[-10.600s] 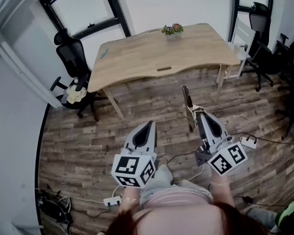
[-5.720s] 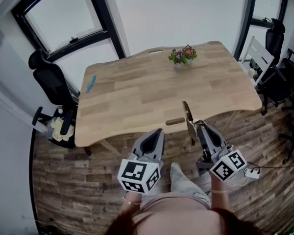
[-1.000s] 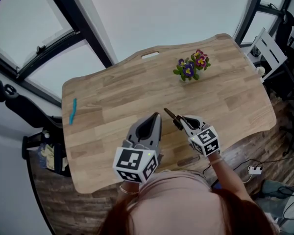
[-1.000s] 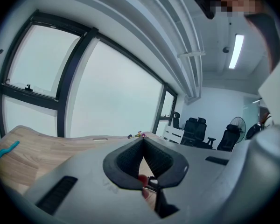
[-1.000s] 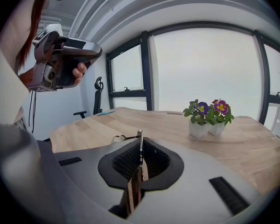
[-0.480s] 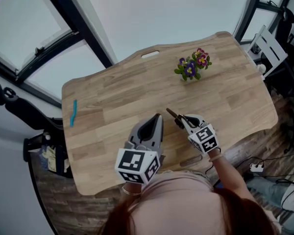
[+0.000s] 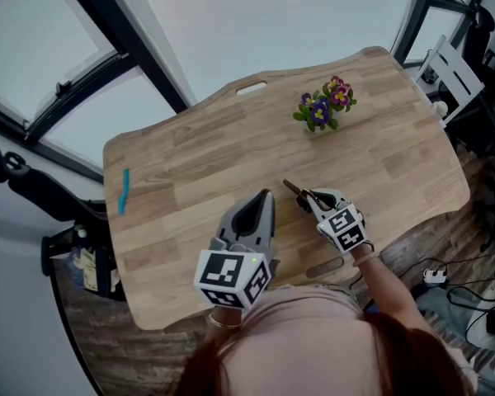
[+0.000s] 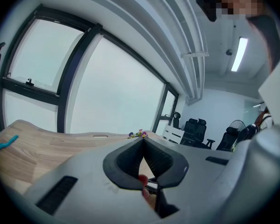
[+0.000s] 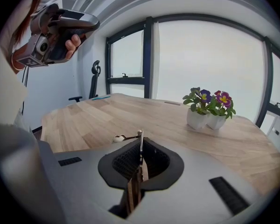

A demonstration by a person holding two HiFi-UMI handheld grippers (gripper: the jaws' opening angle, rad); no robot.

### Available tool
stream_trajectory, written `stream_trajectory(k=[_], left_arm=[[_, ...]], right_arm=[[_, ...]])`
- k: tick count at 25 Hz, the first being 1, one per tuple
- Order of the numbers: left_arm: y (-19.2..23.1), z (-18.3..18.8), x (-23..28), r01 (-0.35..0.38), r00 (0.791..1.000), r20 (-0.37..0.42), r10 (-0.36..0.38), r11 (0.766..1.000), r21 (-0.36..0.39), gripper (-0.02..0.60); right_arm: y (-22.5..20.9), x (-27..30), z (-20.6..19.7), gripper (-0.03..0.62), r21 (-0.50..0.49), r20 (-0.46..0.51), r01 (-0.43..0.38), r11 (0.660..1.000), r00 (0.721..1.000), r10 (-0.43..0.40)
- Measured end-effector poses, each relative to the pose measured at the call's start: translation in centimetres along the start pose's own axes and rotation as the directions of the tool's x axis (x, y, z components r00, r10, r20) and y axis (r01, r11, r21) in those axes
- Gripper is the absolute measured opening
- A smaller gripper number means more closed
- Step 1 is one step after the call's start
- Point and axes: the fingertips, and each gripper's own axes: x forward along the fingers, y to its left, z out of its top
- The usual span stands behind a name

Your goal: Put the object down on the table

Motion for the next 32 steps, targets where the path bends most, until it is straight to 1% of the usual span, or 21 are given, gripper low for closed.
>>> stream_trajectory(k=[12,16,26,32], left_arm=[[0.1,0.2,0.1,0.002,1.000,-0.005,-0.002,1.000,-0.008,0.000],[0.1,0.0,0.2,0.001,1.000,-0.010,-0.001,1.000,-0.011,0.000],[0.0,0.0,0.0,-0.003,1.000,-0.007,0.003,1.000,-0.012,0.000],[-0.1,-0.4,0.0,-0.002,1.000,-0.018,0.001,1.000,-0.015,0.000]], right_arm=[[-0.5,1.0,-0.6,0.002,-0.025,-0.033,0.027,0.999,0.999,-0.028],[-0.6,1.3,-0.6,0.002,-0.031,-0.029,0.031,0.999,0.999,-0.032],[-0.1,1.9,-0.3,0.003,-0.009,-0.014,0.012,1.000,1.000,-0.012],[0.2,2.1,-0.3,0.003,0.009,-0.007,0.006,1.000,1.000,-0.006]])
